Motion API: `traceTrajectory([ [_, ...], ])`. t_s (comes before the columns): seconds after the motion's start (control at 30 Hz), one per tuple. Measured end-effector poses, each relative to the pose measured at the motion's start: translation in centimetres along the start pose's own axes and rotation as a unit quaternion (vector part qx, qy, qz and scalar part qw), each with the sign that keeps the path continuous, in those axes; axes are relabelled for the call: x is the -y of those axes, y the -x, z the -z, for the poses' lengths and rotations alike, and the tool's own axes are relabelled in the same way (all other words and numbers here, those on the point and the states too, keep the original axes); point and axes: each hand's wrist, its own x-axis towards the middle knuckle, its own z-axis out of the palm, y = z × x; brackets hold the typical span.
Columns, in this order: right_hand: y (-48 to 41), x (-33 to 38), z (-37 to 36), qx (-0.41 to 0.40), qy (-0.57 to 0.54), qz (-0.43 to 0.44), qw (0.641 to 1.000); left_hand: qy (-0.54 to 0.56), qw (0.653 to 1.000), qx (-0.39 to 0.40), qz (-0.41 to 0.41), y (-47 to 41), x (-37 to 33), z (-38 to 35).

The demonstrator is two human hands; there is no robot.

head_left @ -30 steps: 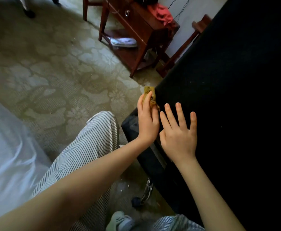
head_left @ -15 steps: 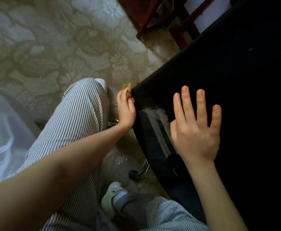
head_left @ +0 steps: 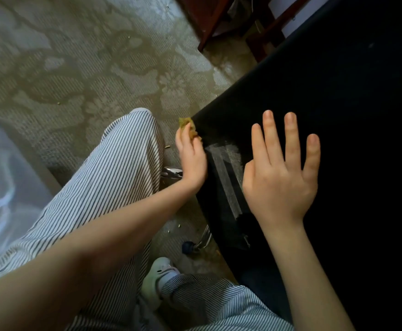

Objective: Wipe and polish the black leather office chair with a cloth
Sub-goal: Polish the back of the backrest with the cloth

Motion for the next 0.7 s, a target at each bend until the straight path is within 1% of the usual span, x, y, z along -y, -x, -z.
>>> traceTrajectory([
  [0.1, 0.2, -0.1, 0.7, 0.018, -0.072, -0.016, 0.997, 0.007, 0.998, 0.023, -0.061, 2.3, -2.4, -0.6],
  [0.2, 1.4, -0.1, 1.7, 0.042, -0.154, -0.041, 0.986, 0.022, 0.99, 0.068, -0.119, 4.6, -4.8, -0.8],
  [0.27, 2.5, 0.0, 2.5, 0.053, -0.18, -0.058, 0.981, 0.041, 0.979, 0.102, -0.172, 6.6, -6.4, -0.9],
  [0.33, 3.7, -0.1, 3.3, 0.053, -0.192, -0.076, 0.977, 0.067, 0.96, 0.144, -0.23, 8.7, -7.7, -1.3],
  [0.4, 4.6, -0.6, 3.9, 0.044, -0.181, -0.089, 0.978, 0.089, 0.942, 0.171, -0.275, 9.8, -8.2, -1.7],
  [0.57, 5.3, -2.0, 3.6, 0.063, -0.091, -0.066, 0.992, 0.076, 0.916, 0.127, -0.373, 8.5, -6.3, -2.0],
  [0.63, 5.6, -2.1, 2.9, 0.072, -0.047, -0.05, 0.995, 0.068, 0.919, 0.115, -0.372, 8.1, -5.0, -2.0],
  [0.7, 5.9, -2.1, 2.4, 0.072, -0.017, -0.041, 0.996, 0.055, 0.933, 0.095, -0.342, 7.9, -3.4, -1.9],
])
